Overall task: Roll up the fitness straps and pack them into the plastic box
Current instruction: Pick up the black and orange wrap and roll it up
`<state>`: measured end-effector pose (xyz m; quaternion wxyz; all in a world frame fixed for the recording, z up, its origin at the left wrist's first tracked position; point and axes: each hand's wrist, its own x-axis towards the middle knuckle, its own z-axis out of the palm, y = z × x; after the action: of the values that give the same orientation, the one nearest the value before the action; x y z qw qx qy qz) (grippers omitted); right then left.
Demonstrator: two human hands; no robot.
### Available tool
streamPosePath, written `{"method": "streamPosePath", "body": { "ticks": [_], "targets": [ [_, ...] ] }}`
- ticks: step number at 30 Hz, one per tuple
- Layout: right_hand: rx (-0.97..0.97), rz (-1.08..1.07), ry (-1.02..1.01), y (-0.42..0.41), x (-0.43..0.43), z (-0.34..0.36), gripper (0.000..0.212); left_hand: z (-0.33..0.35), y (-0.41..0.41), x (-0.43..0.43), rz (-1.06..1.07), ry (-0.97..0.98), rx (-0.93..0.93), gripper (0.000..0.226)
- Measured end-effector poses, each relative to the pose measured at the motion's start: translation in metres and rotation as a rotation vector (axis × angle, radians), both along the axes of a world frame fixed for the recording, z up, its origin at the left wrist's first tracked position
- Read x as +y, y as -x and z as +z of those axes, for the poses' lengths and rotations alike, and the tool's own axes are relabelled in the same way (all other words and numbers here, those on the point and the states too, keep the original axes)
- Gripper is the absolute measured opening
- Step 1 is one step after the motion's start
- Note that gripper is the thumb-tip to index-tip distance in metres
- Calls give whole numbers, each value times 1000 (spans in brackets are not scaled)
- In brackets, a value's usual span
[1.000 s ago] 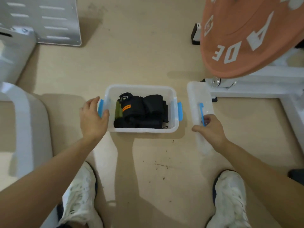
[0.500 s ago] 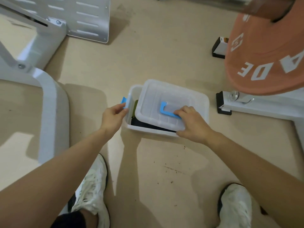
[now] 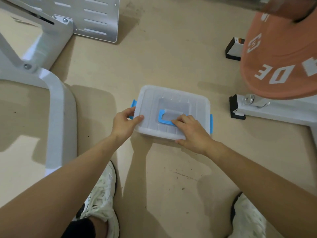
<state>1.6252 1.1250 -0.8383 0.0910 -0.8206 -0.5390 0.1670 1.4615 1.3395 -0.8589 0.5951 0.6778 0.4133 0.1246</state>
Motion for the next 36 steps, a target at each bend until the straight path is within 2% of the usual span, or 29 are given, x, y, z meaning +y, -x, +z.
{"method": "streamPosePath", "body": {
  "ticks": [4, 8, 11, 13, 15, 17, 20, 24, 28, 33, 36],
  "targets": [
    [76, -77, -128, 3, -16, -7, 62, 0, -2, -1, -2, -18, 22, 29],
    [15, -329, -216, -4, -33, -9, 65, -3, -3, 1, -16, -100, 102, 31],
    [-16, -486, -114, -13, -41, -9, 79, -3, -5, 0, 21, -196, 192, 52],
    [33, -567, -77, -18, -44, -9, 86, -4, -6, -1, 37, -198, 205, 71],
    [176, -651, -93, -24, -48, -12, 89, -4, -6, 0, 40, -89, 202, 89],
    [332, -707, -160, -28, -56, -16, 87, -3, -8, 1, 31, 36, 188, 96],
    [499, -744, -324, -29, -64, -22, 81, -3, -11, 1, 0, 29, 199, 92],
    [531, -885, -456, -31, -67, -28, 98, -6, -8, -2, -64, -228, 190, 67],
    [741, -1104, -488, -26, -65, -28, 110, -4, -6, -7, -62, -186, 117, 57],
    [939, -1302, -559, -20, -59, -30, 91, -9, -10, -8, -57, -281, 156, 56],
    [975, -1334, -599, -19, -55, -30, 63, -12, -12, -10, -37, -270, 160, 56]
  ]
}}
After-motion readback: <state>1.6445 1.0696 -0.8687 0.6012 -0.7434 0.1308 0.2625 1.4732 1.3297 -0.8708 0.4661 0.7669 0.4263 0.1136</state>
